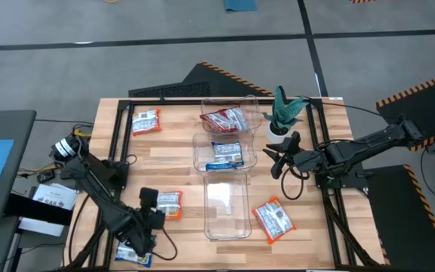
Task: Sort Maruchan noodles
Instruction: Put the bottom left orange noodle pack into the bottom transparent bin
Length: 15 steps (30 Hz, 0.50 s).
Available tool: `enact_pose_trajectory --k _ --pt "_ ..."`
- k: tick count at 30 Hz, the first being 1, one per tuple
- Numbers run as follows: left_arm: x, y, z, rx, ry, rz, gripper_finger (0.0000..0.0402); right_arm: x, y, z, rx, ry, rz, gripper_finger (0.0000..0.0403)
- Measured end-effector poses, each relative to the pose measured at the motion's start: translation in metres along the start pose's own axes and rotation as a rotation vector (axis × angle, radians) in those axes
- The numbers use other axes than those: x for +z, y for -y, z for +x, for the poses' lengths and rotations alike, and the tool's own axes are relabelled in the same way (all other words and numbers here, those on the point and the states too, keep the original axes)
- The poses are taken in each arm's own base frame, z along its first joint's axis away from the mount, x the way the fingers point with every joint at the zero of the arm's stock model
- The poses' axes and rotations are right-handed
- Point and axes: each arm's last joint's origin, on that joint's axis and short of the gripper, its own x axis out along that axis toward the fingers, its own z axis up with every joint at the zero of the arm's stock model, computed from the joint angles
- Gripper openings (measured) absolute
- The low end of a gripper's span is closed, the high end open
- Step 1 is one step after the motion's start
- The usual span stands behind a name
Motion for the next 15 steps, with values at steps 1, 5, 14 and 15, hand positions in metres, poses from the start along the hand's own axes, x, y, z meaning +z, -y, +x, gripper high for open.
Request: enact_pose_trajectory --k 1,5,14,15 --pt "-0.003 0.004 0.001 -0.012 0.012 -0.002 0.0214 0.000 0.000 0.000 0.000 0.000 0.000 0.0118" --pt "-0.013 0.017 0.006 -0.046 0.040 -0.001 0.0236 0.000 0.000 0.000 0.000 0.000 0.000 0.0118" --pt "-0.033 0.024 0.026 -0.045 0.040 -0.011 0.0239 0.000 0.000 0.000 0.000 0.000 0.000 0.0118" --pt "-0.034 0.025 0.028 -0.054 0.048 -0.014 0.0239 0.000 0.000 0.000 0.000 0.000 0.000 0.0118"
